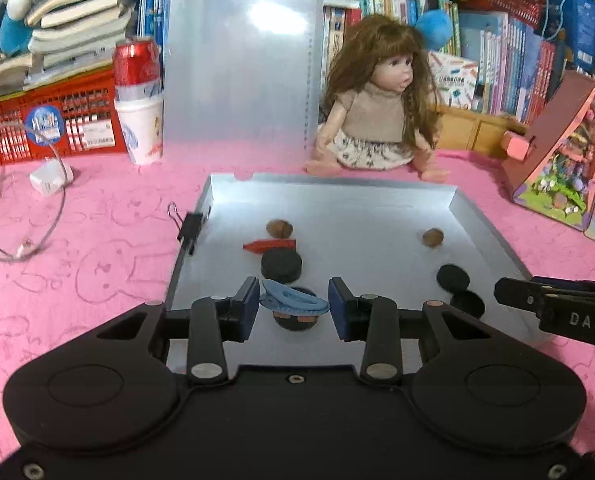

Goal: Organize rigid objects
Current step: 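Carry the blue clip and orange carrot with both tools over the tray, then lower the clip and carrot into the tray and open both tools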

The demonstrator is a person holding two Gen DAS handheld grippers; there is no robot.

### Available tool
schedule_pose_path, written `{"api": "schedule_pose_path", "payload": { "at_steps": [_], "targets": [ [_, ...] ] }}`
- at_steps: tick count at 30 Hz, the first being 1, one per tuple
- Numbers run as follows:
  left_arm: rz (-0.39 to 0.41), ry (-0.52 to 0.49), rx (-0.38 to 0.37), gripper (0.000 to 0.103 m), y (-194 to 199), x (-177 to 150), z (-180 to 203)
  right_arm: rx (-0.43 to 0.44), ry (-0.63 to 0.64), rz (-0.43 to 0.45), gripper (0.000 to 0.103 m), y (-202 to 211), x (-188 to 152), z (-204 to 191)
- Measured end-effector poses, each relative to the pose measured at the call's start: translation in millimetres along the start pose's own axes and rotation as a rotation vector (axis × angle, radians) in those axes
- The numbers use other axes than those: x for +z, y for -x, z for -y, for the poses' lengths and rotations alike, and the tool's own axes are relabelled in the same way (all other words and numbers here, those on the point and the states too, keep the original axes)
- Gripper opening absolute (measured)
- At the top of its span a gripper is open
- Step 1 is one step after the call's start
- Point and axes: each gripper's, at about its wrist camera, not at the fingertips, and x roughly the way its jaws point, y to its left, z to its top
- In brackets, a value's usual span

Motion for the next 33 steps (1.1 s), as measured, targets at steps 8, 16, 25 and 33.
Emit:
{"api": "schedule_pose_path", "payload": {
  "at_steps": [8,16,25,33],
  "targets": [
    [-0.053,-0.03,-0.005,0.035,-11,-7,4,0.01,-0.009,-0.093,0.05,-18,-1,1],
    [-0.106,-0.018,0.0,0.035,-26,-8,2,-0.001,0.046,-0.148,0.05,-29,2,-7],
    [-0.103,-0.01,0.028,0.036,-39,-7,-3,-0.023,0.043,-0.134,0.052,-40,5,-8],
    [-0.079,-0.001,0.058,0.036,-54,3,-5,-0.028,0.048,-0.103,0.053,-46,8,-9]
  ]
}}
